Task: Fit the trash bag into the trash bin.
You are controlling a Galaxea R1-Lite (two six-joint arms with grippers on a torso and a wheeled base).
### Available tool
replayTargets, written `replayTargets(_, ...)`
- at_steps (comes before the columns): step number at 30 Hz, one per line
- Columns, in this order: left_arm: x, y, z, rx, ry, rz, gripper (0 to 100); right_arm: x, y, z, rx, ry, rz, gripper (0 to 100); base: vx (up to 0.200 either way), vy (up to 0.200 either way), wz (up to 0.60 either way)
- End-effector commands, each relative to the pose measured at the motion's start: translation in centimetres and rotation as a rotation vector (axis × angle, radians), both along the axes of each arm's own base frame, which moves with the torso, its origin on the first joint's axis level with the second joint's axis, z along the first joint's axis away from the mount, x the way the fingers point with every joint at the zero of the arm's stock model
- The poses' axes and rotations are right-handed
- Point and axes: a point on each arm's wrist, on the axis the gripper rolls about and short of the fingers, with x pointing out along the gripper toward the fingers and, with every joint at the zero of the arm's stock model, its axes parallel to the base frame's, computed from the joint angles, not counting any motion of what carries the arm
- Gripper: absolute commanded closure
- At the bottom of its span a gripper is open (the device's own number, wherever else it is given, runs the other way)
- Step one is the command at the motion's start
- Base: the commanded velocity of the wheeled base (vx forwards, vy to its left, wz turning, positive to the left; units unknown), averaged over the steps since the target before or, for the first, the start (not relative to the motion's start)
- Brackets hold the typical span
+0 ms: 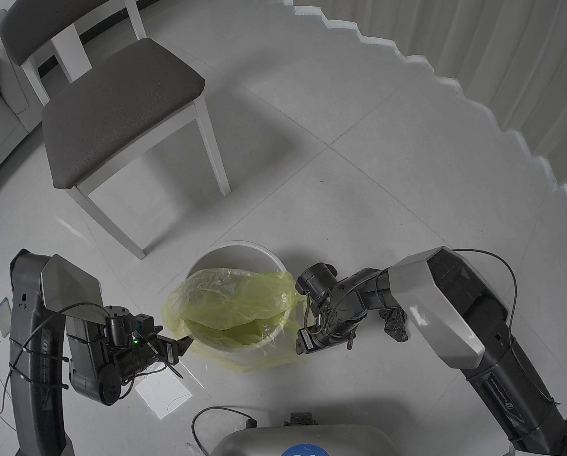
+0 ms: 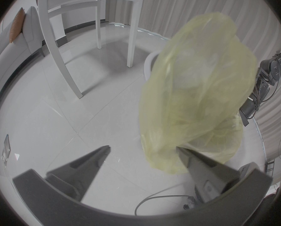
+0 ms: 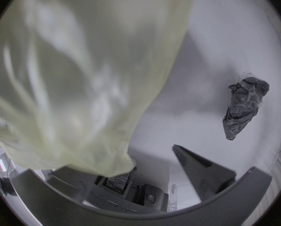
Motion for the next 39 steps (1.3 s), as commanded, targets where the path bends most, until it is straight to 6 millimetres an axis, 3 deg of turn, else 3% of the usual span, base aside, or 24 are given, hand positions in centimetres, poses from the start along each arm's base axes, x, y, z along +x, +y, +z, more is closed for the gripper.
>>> replayTargets(1, -0.4, 0.2, 1.9, -0.021, -0.04, 0.013, 0, 0.4, -0.2, 4.7, 0.055, -0.077, -0.013, 0, 0.0, 0.0, 0.0)
replayTargets(2, -0.5, 0.2, 2.0, -0.022, -0.04, 0.011, 0, 0.5, -0.2, 6.1, 0.072, -0.103, -0.014, 0, 0.0, 0.0, 0.0)
replayTargets(3, -0.5, 0.2, 2.0, -0.022, -0.04, 0.011, 0, 0.5, -0.2, 6.1, 0.072, -0.103, -0.014, 0, 0.0, 0.0, 0.0)
replayTargets(5, -0.8, 0.3, 1.9, -0.024, -0.027, 0.008, 0, 0.3, -0.3, 9.9, 0.116, -0.17, -0.014, 0, 0.0, 0.0, 0.0)
replayTargets(9, -1.3, 0.5, 1.8, -0.026, -0.005, 0.008, 0, -1.0, -1.7, 12.7, 0.124, -0.184, -0.02, 0, 0.0, 0.0, 0.0)
replayTargets(19, -2.2, 0.5, 2.2, -0.025, 0.012, 0.01, 0, -2.9, -4.4, 15.4, 0.142, -0.266, -0.058, 0, 0.0, 0.0, 0.0)
replayTargets(26, -2.8, 0.5, 2.6, -0.025, 0.018, 0.006, 0, -4.3, -6.3, 19.3, 0.235, -0.394, -0.065, 0, 0.0, 0.0, 0.0)
replayTargets(30, -3.3, 0.5, 3.0, -0.026, 0.025, 0.008, 0, -5.3, -6.5, 21.5, 0.373, -0.493, 0.042, 0, 0.0, 0.0, 0.0)
replayTargets(39, -4.0, 0.6, 3.9, -0.047, 0.026, 0.021, 0, -5.1, -6.0, 20.6, 0.4, -0.544, 0.174, 0, 0.0, 0.0, 0.0)
